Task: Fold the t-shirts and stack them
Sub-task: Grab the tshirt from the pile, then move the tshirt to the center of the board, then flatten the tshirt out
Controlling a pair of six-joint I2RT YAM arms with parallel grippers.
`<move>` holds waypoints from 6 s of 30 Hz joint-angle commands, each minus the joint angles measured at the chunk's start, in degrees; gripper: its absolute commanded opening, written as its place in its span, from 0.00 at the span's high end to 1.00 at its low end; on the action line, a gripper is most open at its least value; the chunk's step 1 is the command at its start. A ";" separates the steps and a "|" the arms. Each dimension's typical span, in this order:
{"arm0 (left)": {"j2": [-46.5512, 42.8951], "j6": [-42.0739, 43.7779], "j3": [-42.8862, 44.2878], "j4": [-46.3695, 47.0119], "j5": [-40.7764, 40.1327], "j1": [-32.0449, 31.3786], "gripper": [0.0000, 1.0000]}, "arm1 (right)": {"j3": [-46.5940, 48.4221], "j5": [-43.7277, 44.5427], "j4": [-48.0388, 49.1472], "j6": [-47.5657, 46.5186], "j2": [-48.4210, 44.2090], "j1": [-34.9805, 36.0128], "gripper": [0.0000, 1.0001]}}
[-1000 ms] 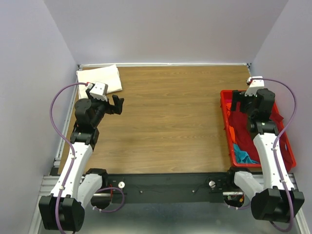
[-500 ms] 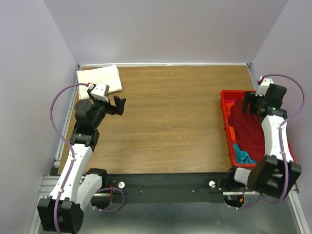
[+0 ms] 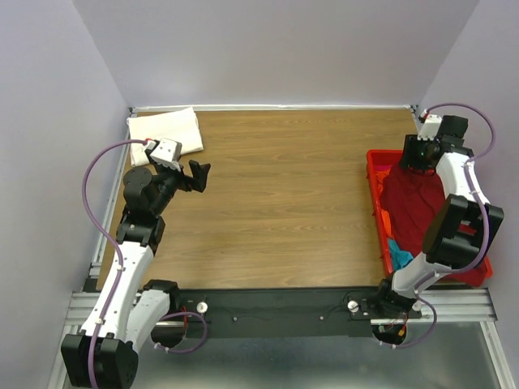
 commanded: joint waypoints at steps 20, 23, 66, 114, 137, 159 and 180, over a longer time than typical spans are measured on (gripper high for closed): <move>0.06 -0.06 -0.22 1.60 2.01 -0.72 0.02 | 9.98 -16.11 -10.80 -5.75 -28.82 0.83 0.99; -0.82 0.12 -0.49 2.39 2.72 -0.90 0.02 | 19.22 -23.41 -13.45 -4.79 -27.16 0.83 1.00; -0.58 1.71 -2.69 7.14 15.01 -1.95 0.02 | -9.83 -19.29 -3.35 -8.04 -16.52 34.93 0.17; 74.86 -0.32 55.58 -28.90 -3.96 -30.26 0.74 | -13.35 -8.83 -3.96 -7.51 -1.66 30.97 0.99; 36.39 4.42 77.99 -26.36 -1.25 -24.72 1.00 | 44.67 -18.94 -17.51 -12.77 -6.47 31.06 0.99; -20.61 -24.14 -0.22 -21.17 -2.46 -28.67 0.08 | -20.56 -28.75 -16.71 -25.18 -29.29 30.97 0.29; 35.47 -15.88 16.37 -9.65 -5.90 -10.22 0.23 | 13.09 -14.46 -7.30 -6.28 22.05 32.64 0.29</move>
